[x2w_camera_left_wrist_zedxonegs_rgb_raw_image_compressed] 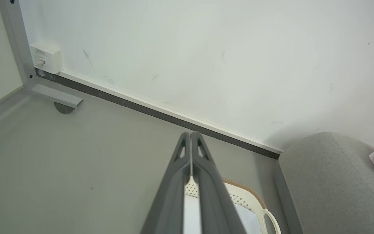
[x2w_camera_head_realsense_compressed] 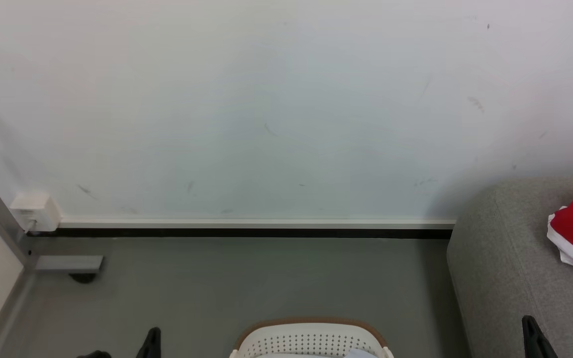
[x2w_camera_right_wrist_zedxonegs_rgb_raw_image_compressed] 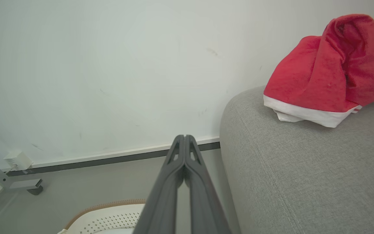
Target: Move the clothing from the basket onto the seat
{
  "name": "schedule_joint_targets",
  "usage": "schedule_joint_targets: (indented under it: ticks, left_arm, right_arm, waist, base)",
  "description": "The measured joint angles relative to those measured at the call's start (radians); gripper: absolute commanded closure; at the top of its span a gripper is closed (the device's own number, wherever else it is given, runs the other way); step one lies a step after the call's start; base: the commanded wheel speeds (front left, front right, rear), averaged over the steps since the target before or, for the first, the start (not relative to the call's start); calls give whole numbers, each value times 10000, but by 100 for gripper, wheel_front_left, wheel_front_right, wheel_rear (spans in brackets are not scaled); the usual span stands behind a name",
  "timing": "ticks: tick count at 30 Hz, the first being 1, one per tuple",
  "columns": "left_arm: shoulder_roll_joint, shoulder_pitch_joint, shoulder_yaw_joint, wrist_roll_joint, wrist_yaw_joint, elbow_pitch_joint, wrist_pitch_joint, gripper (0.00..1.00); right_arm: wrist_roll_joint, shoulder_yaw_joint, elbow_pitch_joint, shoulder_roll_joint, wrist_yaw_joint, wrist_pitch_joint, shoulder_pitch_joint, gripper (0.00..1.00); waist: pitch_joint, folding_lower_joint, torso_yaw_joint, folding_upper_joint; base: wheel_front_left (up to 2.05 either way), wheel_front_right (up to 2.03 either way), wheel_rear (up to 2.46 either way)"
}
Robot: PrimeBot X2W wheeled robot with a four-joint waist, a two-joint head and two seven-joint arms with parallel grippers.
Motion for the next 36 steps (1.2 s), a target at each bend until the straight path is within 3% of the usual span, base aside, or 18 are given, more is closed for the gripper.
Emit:
schedule_joint_targets:
  ticks: [36]
  left_arm:
    - [-52,-314,621,-5258,-228,-888,1319,100]
  right_arm:
    - [5379,-341,-341,213,0,1327,-605,100]
  waist:
    - [274,0,33,0]
  base:
    - [0,0,0]
